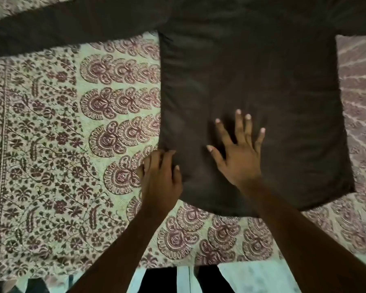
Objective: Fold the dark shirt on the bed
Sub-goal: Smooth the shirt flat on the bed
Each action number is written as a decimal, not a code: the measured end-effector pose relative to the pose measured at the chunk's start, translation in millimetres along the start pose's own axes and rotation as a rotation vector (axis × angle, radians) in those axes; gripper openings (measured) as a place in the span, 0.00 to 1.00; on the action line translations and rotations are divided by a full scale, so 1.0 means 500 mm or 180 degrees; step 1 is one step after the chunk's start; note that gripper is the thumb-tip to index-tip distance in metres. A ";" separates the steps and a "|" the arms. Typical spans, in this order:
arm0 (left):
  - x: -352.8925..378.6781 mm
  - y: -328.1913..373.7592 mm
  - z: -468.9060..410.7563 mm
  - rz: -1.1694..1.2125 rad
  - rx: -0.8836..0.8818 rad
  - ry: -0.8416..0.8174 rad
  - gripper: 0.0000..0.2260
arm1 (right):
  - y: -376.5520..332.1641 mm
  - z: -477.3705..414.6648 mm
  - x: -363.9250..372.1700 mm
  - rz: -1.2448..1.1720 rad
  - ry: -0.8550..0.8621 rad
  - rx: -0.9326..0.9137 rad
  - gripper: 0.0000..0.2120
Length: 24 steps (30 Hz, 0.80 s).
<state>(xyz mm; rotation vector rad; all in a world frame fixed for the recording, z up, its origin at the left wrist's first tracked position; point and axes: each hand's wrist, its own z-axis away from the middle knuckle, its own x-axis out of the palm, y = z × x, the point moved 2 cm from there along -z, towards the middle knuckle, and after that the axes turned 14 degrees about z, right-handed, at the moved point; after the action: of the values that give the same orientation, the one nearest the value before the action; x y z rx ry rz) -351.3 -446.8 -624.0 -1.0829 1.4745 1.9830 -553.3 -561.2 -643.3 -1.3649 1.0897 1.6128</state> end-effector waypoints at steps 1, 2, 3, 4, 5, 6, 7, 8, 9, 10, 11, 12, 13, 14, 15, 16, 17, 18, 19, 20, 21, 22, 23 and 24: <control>-0.010 -0.009 -0.037 -0.0109 0.0158 -0.0133 0.20 | -0.016 -0.020 0.002 -0.0028 -0.0136 0.0045 0.34; -0.017 -0.019 -0.068 -0.0236 0.0336 -0.0290 0.22 | -0.037 -0.021 0.004 -0.0020 -0.0242 -0.0056 0.36; -0.024 -0.030 -0.095 -0.0380 0.0514 -0.0447 0.24 | -0.062 -0.007 0.006 0.0027 -0.0283 -0.0266 0.37; -0.031 -0.041 -0.120 -0.0521 0.0674 -0.0597 0.25 | -0.088 0.019 0.008 0.0057 -0.0284 -0.0555 0.37; -0.037 -0.052 -0.142 -0.0625 0.0817 -0.0727 0.25 | -0.107 0.050 0.008 0.0033 -0.0260 -0.0883 0.37; -0.044 -0.064 -0.167 -0.0676 0.0936 -0.0824 0.26 | -0.123 0.075 0.006 -0.0009 -0.0242 -0.1213 0.35; -0.052 -0.073 -0.190 -0.0697 0.1049 -0.0888 0.26 | -0.131 0.092 0.002 -0.0040 -0.0233 -0.1484 0.33; -0.058 -0.078 -0.213 -0.0732 0.1180 -0.0938 0.27 | -0.132 0.098 -0.004 -0.0067 -0.0205 -0.1652 0.31; -0.062 -0.082 -0.236 -0.0789 0.1313 -0.0984 0.27 | -0.126 0.088 -0.014 -0.0124 -0.0150 -0.1714 0.31; -0.066 -0.084 -0.256 -0.0855 0.1435 -0.1028 0.28 | -0.118 0.065 -0.027 -0.0239 -0.0052 -0.1645 0.30; -0.069 -0.089 -0.276 -0.0901 0.1549 -0.1064 0.29 | -0.110 0.029 -0.039 -0.0380 0.0102 -0.1457 0.30; -0.071 -0.096 -0.291 -0.0927 0.1644 -0.1106 0.30 | -0.104 -0.020 -0.046 -0.0478 0.0283 -0.1175 0.30; -0.073 -0.103 -0.298 -0.0952 0.1739 -0.1163 0.31 | -0.098 -0.076 -0.049 -0.0519 0.0394 -0.0826 0.30; -0.075 -0.109 -0.294 -0.0968 0.1813 -0.1227 0.33 | -0.094 -0.134 -0.053 -0.0519 0.0383 -0.0482 0.30; -0.078 -0.117 -0.278 -0.0979 0.1846 -0.1260 0.34 | -0.094 -0.190 -0.055 -0.0499 0.0277 -0.0197 0.32; -0.082 -0.125 -0.260 -0.0954 0.1858 -0.1250 0.34 | -0.100 -0.240 -0.052 -0.0444 0.0115 -0.0022 0.33; -0.088 -0.131 -0.244 -0.0893 0.1858 -0.1220 0.33 | -0.111 -0.275 -0.046 -0.0356 -0.0061 0.0009 0.34; -0.092 -0.133 -0.233 -0.0779 0.1842 -0.1193 0.31 | -0.125 -0.289 -0.039 -0.0247 -0.0200 -0.0079 0.34; -0.093 -0.133 -0.232 -0.0629 0.1824 -0.1128 0.28 | -0.139 -0.286 -0.033 -0.0137 -0.0259 -0.0231 0.33; -0.096 -0.128 -0.240 -0.0445 0.1796 -0.1017 0.24 | -0.155 -0.264 -0.027 -0.0049 -0.0255 -0.0426 0.33; -0.097 -0.117 -0.262 -0.0262 0.1750 -0.0881 0.21 | -0.168 -0.230 -0.023 -0.0020 -0.0241 -0.0637 0.33; -0.097 -0.104 -0.293 -0.0142 0.1695 -0.0735 0.19 | -0.178 -0.190 -0.021 -0.0055 -0.0250 -0.0858 0.32; -0.097 -0.088 -0.334 -0.0108 0.1642 -0.0593 0.19 | -0.183 -0.152 -0.021 -0.0117 -0.0263 -0.1085 0.32; -0.095 -0.072 -0.382 -0.0163 0.1597 -0.0530 0.21 | -0.181 -0.122 -0.024 -0.0178 -0.0271 -0.1296 0.32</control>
<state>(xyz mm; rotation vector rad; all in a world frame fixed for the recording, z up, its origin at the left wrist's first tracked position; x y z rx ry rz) -234.2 -608.6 -631.2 -0.7122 1.7032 1.5033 -446.1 -585.9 -648.4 -1.5496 0.6878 1.9019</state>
